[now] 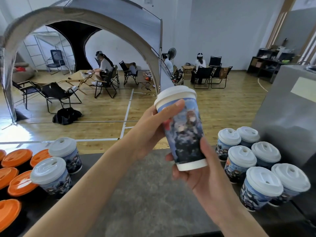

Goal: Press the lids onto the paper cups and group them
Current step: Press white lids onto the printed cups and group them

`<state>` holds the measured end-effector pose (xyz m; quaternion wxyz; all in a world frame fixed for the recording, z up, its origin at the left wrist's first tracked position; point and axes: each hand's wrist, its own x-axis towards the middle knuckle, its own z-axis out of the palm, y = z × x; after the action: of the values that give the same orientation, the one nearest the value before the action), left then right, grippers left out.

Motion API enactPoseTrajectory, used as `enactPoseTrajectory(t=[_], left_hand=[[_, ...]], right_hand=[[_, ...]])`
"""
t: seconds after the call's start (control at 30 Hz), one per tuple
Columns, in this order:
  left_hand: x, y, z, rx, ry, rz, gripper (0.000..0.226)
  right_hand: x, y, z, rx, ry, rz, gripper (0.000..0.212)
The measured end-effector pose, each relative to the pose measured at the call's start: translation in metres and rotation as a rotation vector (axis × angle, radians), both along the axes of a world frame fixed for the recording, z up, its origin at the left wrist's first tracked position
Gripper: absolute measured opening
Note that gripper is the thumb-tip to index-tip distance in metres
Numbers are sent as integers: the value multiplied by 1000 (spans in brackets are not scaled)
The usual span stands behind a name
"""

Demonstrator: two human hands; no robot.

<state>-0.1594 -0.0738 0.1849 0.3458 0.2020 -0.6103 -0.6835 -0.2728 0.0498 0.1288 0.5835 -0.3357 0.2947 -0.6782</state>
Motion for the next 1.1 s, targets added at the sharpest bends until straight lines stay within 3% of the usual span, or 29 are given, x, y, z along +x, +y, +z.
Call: enactPoseTrajectory(t=[0.1, 0.23, 0.4, 0.57, 0.8, 0.87, 0.97, 1.1], left_hand=[[-2, 3, -3, 24, 49, -16, 76], [-6, 2, -7, 38, 34, 25, 64], [-4, 1, -12, -16, 49, -24, 59], [-10, 5, -14, -90, 17, 136, 62], [-9, 7, -6, -66, 80, 141, 63], [-8, 8, -5, -76, 66, 95, 64], [-7, 7, -4, -65, 73, 15, 69], [-9, 7, -11, -28, 75, 48, 66]], right_hand=[[-1, 2, 2, 10, -83, 132, 62], [1, 2, 2, -3, 72, 18, 75], [0, 2, 7, 20, 99, -17, 57], [1, 1, 2, 28, 156, -118, 93], [-3, 1, -1, 25, 172, -179, 98], [-4, -1, -1, 35, 146, -204, 90], [-10, -3, 2, 30, 43, -42, 64], [-12, -5, 0, 55, -18, 31, 58]])
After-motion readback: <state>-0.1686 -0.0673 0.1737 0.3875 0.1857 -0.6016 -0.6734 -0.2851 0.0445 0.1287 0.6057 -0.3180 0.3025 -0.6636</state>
